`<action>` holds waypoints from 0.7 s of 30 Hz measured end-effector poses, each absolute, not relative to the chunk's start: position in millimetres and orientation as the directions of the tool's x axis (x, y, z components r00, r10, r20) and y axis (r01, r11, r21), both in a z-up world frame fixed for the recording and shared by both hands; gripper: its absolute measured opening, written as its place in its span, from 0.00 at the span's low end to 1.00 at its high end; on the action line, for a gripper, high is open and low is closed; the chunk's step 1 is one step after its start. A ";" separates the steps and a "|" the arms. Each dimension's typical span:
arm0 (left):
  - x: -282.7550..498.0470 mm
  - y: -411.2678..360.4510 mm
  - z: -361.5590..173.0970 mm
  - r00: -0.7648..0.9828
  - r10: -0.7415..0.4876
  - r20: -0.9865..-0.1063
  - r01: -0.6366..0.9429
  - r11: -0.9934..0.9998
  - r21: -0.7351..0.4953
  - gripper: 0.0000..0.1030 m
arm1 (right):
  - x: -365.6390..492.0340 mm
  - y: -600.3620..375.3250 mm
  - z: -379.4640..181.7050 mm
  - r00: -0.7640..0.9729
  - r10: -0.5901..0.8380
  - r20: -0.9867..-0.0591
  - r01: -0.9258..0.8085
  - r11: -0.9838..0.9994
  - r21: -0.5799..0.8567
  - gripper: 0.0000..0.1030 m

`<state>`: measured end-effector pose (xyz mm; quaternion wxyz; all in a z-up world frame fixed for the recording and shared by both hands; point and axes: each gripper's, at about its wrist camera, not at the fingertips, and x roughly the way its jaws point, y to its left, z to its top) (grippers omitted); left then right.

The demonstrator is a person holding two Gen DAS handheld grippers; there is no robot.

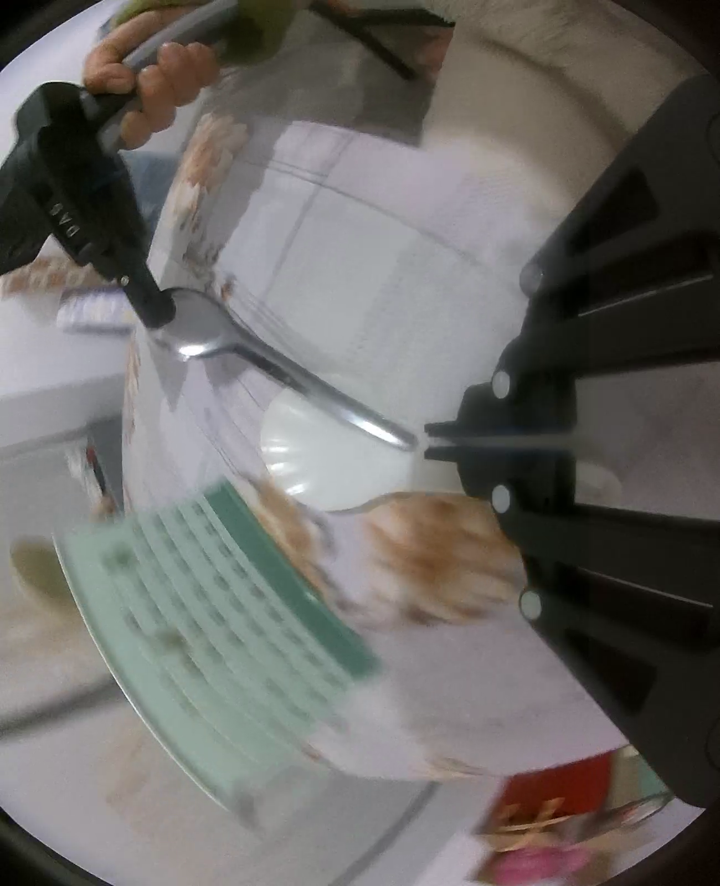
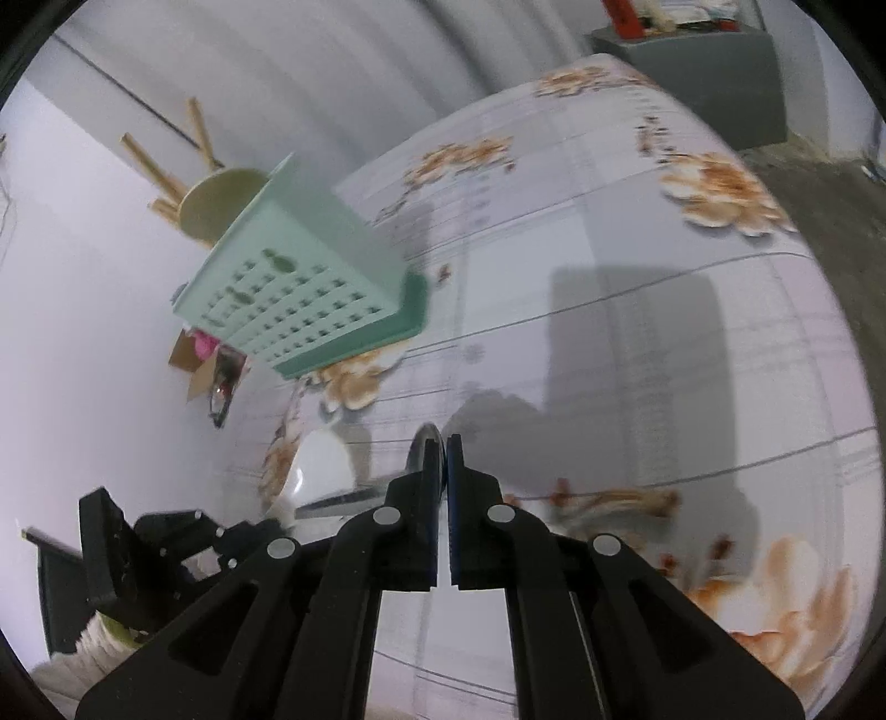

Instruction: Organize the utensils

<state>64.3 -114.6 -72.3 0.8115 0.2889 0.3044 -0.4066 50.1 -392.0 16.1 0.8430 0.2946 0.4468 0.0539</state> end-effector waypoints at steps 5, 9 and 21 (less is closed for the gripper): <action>60.7 -58.3 -69.6 0.533 -0.434 -0.726 0.735 0.663 0.143 0.01 | 64.0 -385.9 11.7 0.588 0.355 -0.727 0.174 0.822 0.542 0.02; 69.6 -34.8 -64.0 0.552 -0.404 -0.730 0.604 0.797 0.015 0.01 | 72.5 -390.6 3.2 0.574 0.350 -0.740 0.205 0.814 0.543 0.02; 66.4 -15.5 -77.1 0.538 -0.474 -0.698 0.358 0.877 -0.320 0.00 | 33.8 -363.8 3.6 0.579 0.388 -0.717 0.239 0.760 0.604 0.40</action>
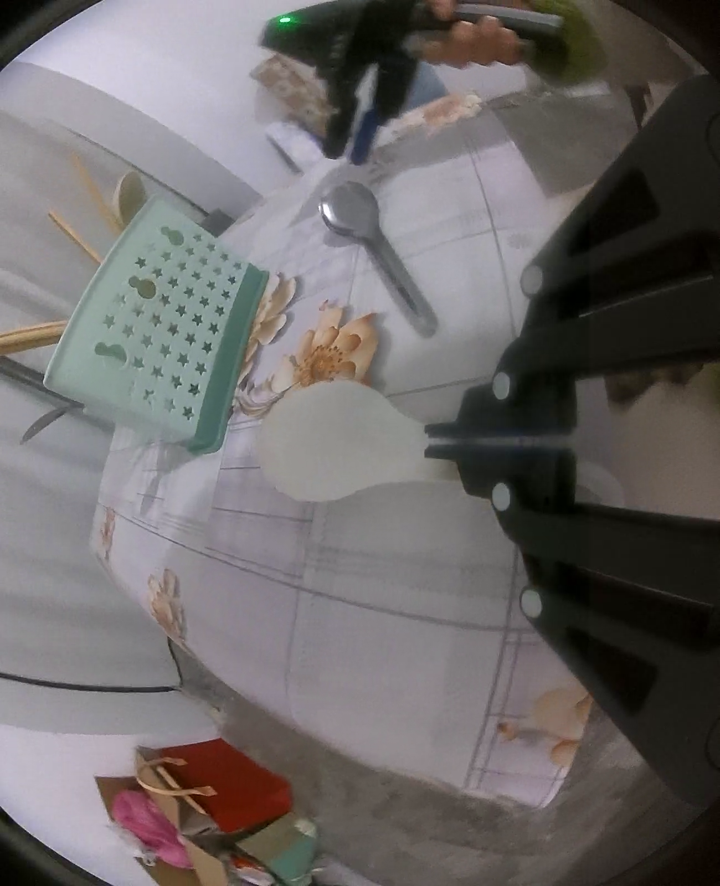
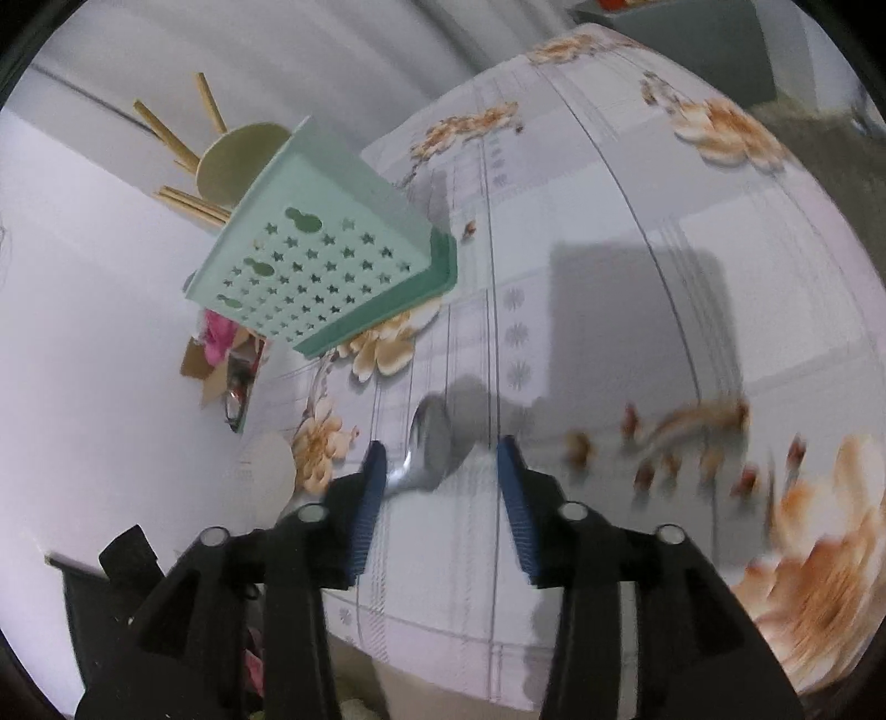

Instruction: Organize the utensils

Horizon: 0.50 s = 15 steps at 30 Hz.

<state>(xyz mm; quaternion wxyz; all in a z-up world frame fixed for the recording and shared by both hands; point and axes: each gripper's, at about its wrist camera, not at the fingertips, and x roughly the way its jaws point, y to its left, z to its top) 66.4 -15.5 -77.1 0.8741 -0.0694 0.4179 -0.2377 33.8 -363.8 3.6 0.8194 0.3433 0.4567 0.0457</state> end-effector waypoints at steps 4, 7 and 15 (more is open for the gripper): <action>68.7 -21.8 -81.8 0.505 -0.517 -0.691 0.336 0.855 -0.395 0.02 | 38.6 -349.5 -21.1 0.547 0.402 -0.734 0.279 0.739 0.613 0.39; 69.1 -23.4 -81.1 0.457 -0.579 -0.675 0.328 0.815 -0.478 0.21 | 50.0 -341.8 -22.2 0.567 0.380 -0.731 0.270 0.752 0.601 0.37; 57.7 -39.7 -73.7 0.391 -0.695 -0.603 0.381 0.719 -0.582 0.41 | 82.3 -337.2 -24.7 0.566 0.392 -0.725 0.241 0.763 0.600 0.24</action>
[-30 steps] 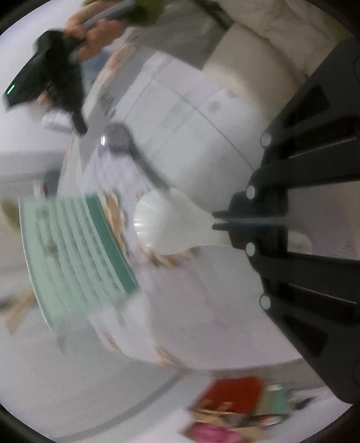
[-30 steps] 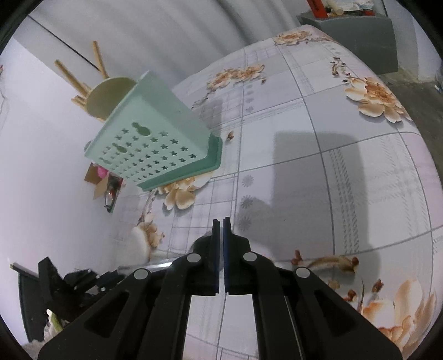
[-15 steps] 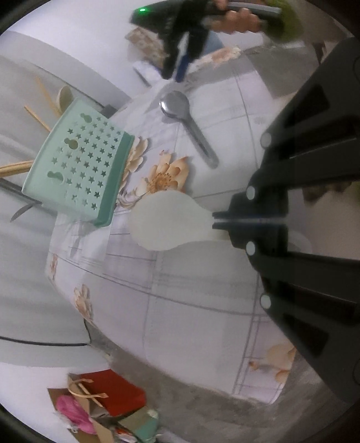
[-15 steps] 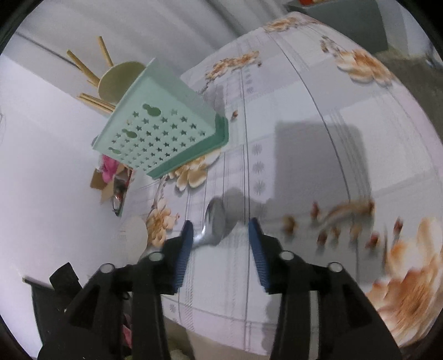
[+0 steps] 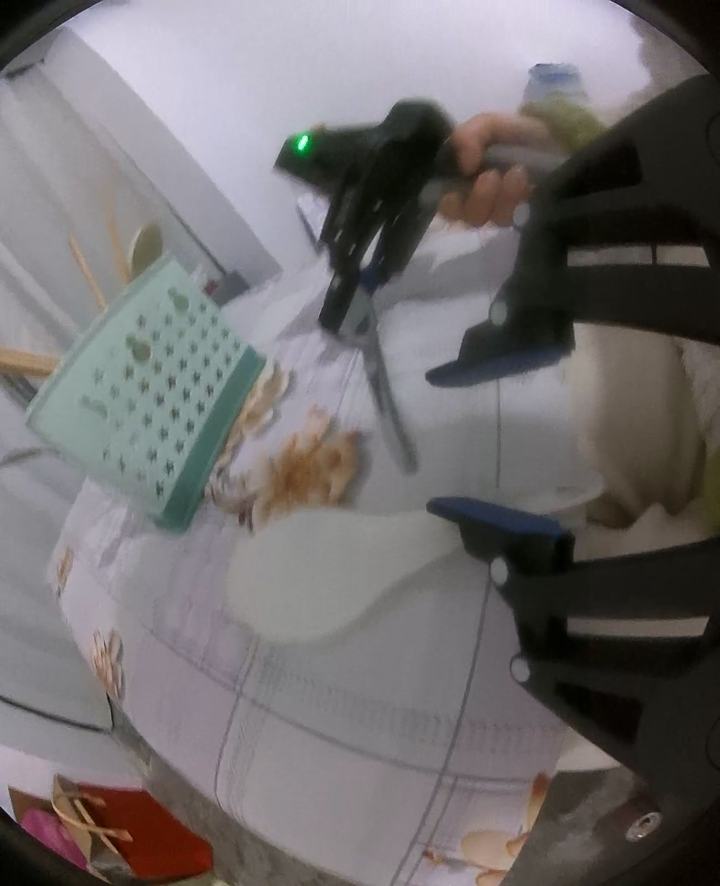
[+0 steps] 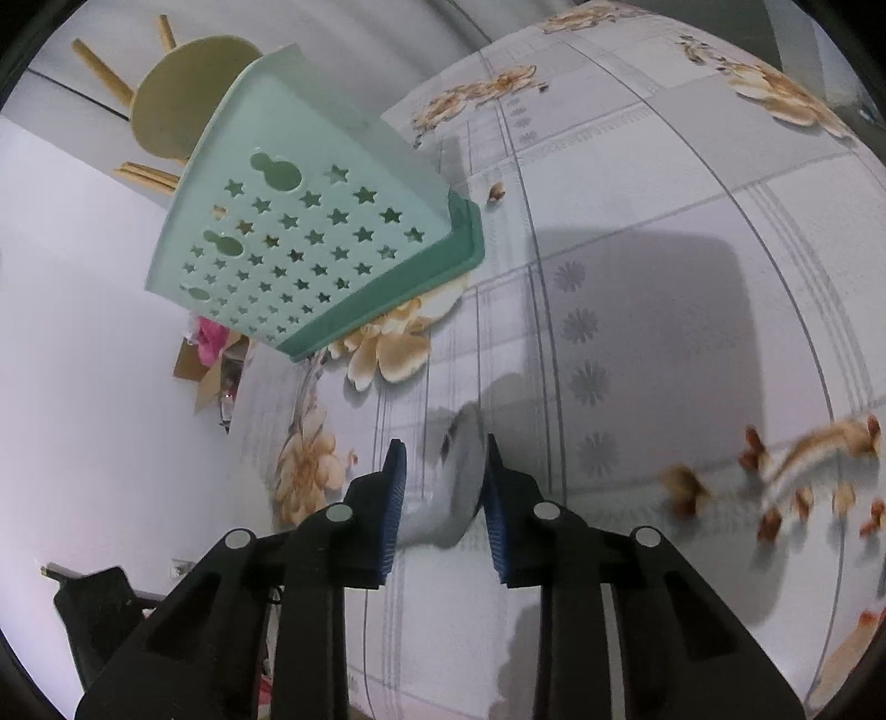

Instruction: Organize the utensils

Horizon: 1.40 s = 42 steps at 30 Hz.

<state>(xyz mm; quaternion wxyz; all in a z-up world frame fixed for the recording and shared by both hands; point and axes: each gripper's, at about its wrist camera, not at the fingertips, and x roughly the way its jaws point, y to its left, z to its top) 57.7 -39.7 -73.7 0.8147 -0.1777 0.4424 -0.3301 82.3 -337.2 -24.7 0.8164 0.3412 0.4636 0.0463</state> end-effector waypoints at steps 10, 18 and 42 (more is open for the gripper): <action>47.5 -26.7 -49.7 0.397 -0.743 -0.539 0.560 0.661 -0.499 0.48 | 101.9 -342.3 -27.1 0.550 0.401 -0.733 0.201 0.788 0.582 0.08; 83.9 12.3 -51.0 0.486 -0.652 -0.582 0.479 0.756 -0.447 0.48 | 111.4 -344.0 -27.5 0.543 0.420 -0.727 0.162 0.798 0.581 0.08; 146.4 -21.7 -70.5 0.347 -0.527 -0.776 0.553 0.783 -0.284 0.15 | 128.4 -335.9 -27.3 0.474 0.490 -0.732 0.079 0.804 0.589 0.10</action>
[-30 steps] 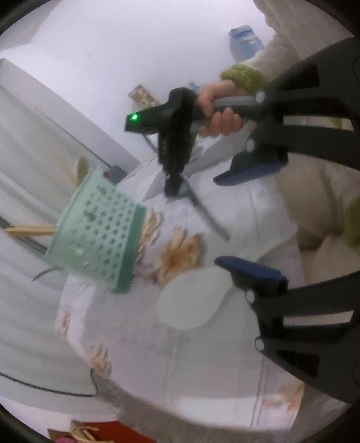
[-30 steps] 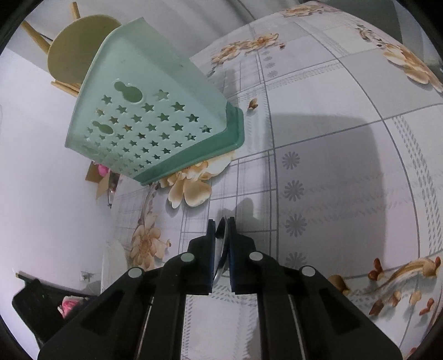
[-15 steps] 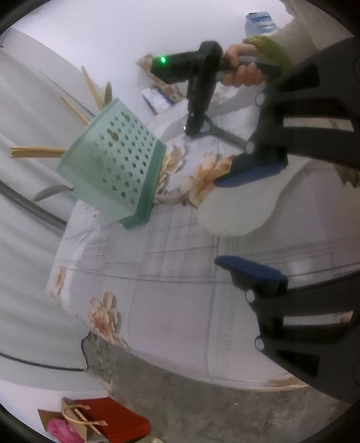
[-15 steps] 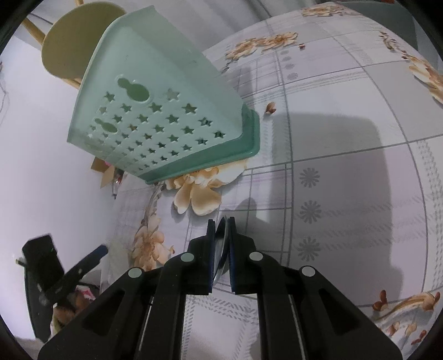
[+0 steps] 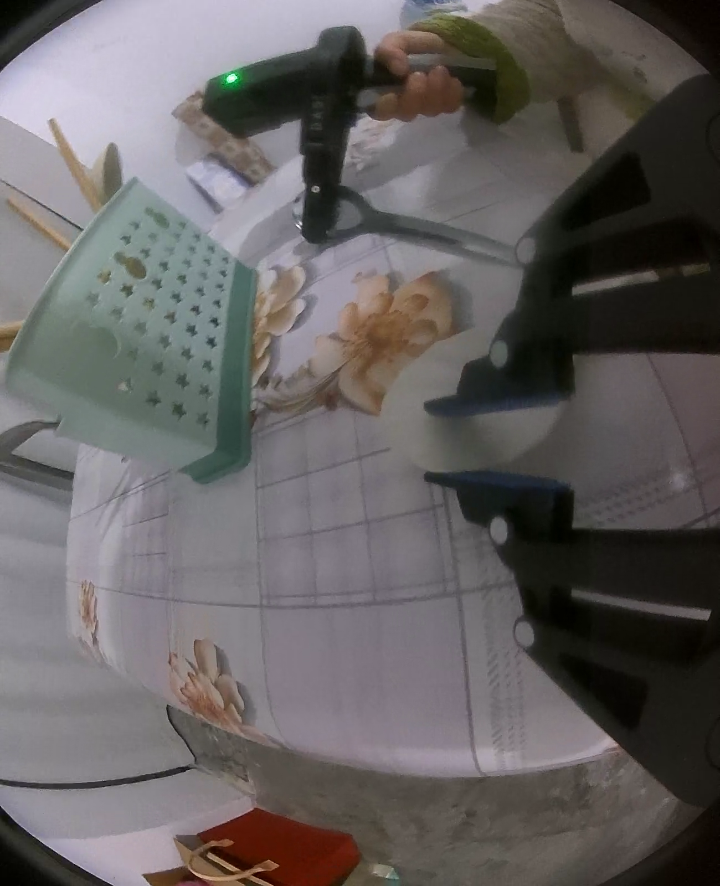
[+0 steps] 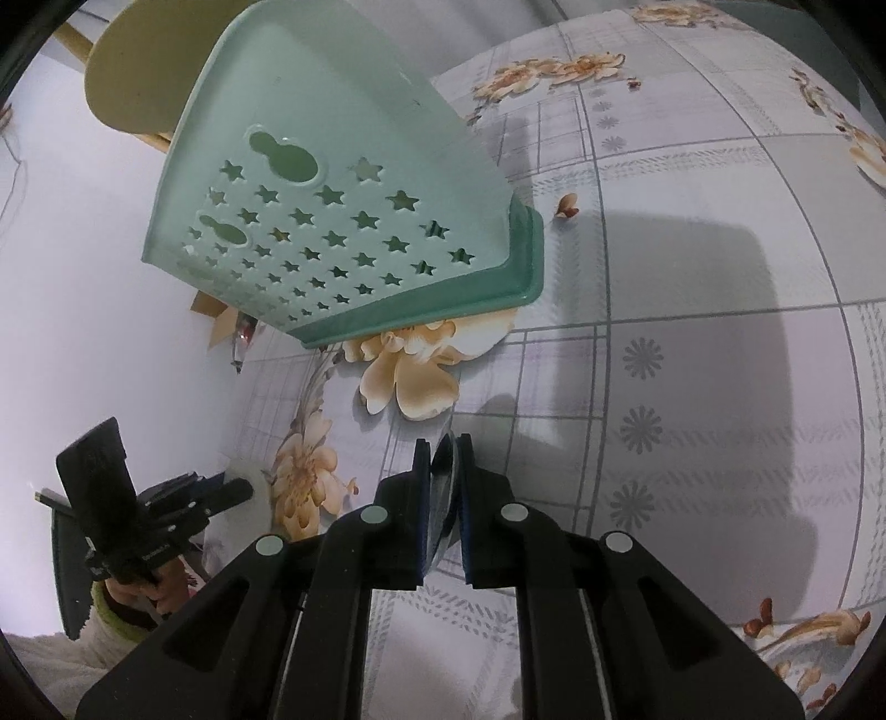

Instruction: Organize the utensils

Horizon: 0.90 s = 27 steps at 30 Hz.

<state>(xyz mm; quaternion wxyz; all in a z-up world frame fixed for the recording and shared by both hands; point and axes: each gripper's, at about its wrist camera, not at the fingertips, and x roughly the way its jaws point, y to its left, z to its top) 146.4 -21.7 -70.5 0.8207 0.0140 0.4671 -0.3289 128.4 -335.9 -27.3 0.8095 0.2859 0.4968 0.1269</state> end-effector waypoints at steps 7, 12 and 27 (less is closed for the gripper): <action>141.7 -17.1 -71.0 0.357 -0.531 -0.768 0.531 0.792 -0.300 0.13 | 116.1 -340.2 -24.8 0.481 0.479 -0.734 0.079 0.810 0.581 0.11; 134.0 -9.5 -65.8 0.386 -0.558 -0.735 0.506 0.794 -0.337 0.07 | 107.1 -336.9 -24.4 0.485 0.464 -0.741 0.078 0.821 0.565 0.10; 112.5 37.2 61.2 0.703 -0.561 -0.437 0.454 0.827 -0.332 0.01 | 84.3 -339.2 15.0 0.597 0.373 -0.710 0.042 0.869 0.492 0.05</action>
